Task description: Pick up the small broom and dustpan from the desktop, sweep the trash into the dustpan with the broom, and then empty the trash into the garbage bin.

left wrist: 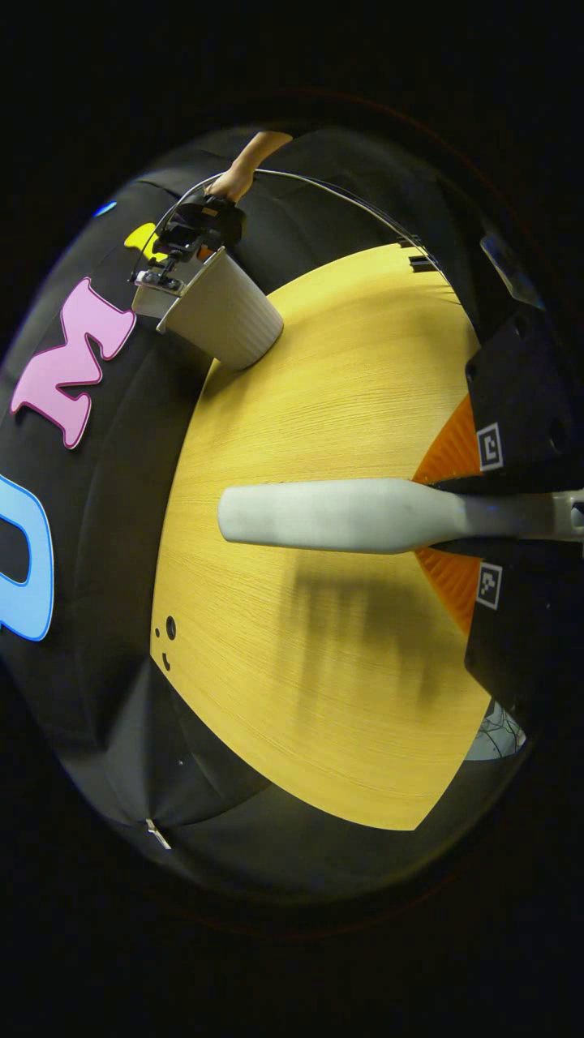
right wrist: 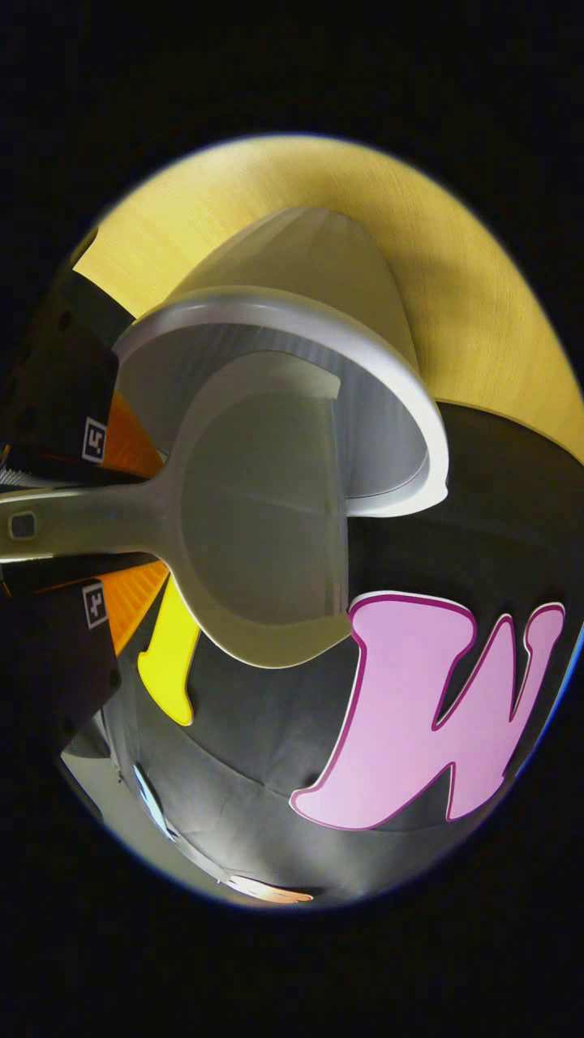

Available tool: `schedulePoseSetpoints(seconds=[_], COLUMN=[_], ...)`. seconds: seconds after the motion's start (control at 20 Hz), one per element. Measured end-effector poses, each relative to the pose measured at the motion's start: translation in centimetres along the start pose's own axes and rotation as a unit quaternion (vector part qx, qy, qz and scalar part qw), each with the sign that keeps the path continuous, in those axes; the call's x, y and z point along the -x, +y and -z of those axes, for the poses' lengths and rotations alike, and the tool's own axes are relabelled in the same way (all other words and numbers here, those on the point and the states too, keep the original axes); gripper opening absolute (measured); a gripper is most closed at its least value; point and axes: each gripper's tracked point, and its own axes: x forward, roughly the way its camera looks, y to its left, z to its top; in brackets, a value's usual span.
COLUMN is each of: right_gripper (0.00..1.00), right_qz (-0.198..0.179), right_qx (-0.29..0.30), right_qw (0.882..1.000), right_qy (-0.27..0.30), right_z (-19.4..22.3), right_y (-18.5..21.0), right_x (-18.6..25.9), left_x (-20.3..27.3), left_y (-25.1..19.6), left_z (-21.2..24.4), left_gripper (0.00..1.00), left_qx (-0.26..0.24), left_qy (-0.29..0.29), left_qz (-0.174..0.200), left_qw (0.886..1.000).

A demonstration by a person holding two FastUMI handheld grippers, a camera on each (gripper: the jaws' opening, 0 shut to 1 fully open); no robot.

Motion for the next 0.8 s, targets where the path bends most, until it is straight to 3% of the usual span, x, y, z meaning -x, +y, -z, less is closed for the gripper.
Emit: schedulePoseSetpoints(seconds=[0.25, 0.45, 0.65, 0.8], right_gripper=[0.41, 0.39, 0.41, 0.39], right_qz=[-0.033, -0.061, -0.089, -0.100], right_qx=[-0.065, -0.154, -0.239, -0.312], right_qw=[0.997, 0.986, 0.967, 0.945], right_qy=[0.005, 0.005, 0.009, 0.013], right_z=[0.7, 1.2, 1.7, 2.3], right_y=[0.9, 1.7, 2.0, 1.7], right_x=[-0.2, -0.2, -0.2, 0.0], left_x=[0.0, 0.1, 0.1, 0.3], left_y=[-0.3, -0.7, -1.2, -1.3], left_z=[-0.1, -0.2, -0.3, -1.7], left_gripper=[0.27, 0.27, 0.27, 0.27], left_qx=[0.007, 0.015, -0.001, -0.004], left_qy=[-0.007, -0.010, -0.007, -0.032], left_qz=[-0.012, -0.018, -0.027, -0.045], left_qw=[1.000, 1.000, 1.000, 0.998])
